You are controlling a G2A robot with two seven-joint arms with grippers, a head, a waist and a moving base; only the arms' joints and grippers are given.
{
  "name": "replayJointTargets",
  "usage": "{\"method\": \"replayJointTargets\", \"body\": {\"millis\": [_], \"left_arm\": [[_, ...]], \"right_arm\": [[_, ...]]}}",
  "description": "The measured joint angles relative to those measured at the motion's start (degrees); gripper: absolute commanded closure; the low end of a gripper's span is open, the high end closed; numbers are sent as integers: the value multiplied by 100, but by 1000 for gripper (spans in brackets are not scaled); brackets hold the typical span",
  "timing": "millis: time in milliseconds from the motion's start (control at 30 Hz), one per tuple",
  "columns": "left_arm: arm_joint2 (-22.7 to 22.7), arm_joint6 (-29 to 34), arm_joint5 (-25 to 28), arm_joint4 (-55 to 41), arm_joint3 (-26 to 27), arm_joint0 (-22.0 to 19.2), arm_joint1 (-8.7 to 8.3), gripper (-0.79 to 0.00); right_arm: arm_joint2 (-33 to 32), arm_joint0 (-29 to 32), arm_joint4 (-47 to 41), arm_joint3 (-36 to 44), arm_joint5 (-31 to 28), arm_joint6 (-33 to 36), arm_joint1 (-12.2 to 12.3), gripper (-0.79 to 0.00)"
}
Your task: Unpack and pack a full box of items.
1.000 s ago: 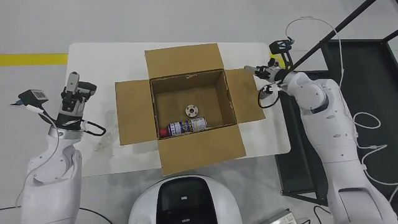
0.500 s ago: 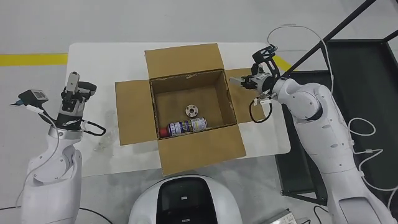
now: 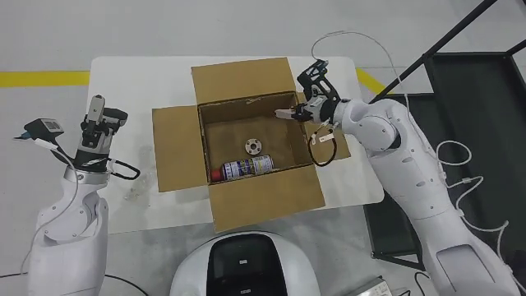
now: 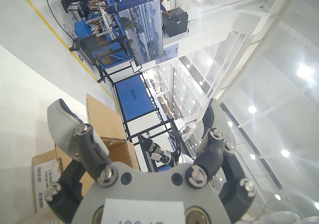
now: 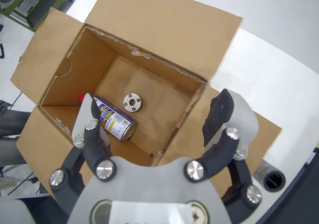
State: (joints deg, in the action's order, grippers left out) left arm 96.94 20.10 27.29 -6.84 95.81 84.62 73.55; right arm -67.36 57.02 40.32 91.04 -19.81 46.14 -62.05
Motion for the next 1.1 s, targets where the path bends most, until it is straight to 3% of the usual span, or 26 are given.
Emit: {"method": "replayJointTargets", "body": {"millis": [200,367,500,967,1100], "left_arm": [[0,0,0,0,0,0,0,-785],[0,0,0,0,0,0,0,-785],[0,0,0,0,0,0,0,-785],[0,0,0,0,0,0,0,-785],[0,0,0,0,0,0,0,-785]], "right_arm": [[1343,-613,583,-374,572,407,-291,-785],[1951,-915,295,-860,1198,596,-519,-785],[2060,-1063,113,-1183,1314,697,-595,-785],[2070,-1049,126,-1164,1313,687,-596,-785],[2329,-1138,-22,-1226,1387,779,-716,-785]]}}
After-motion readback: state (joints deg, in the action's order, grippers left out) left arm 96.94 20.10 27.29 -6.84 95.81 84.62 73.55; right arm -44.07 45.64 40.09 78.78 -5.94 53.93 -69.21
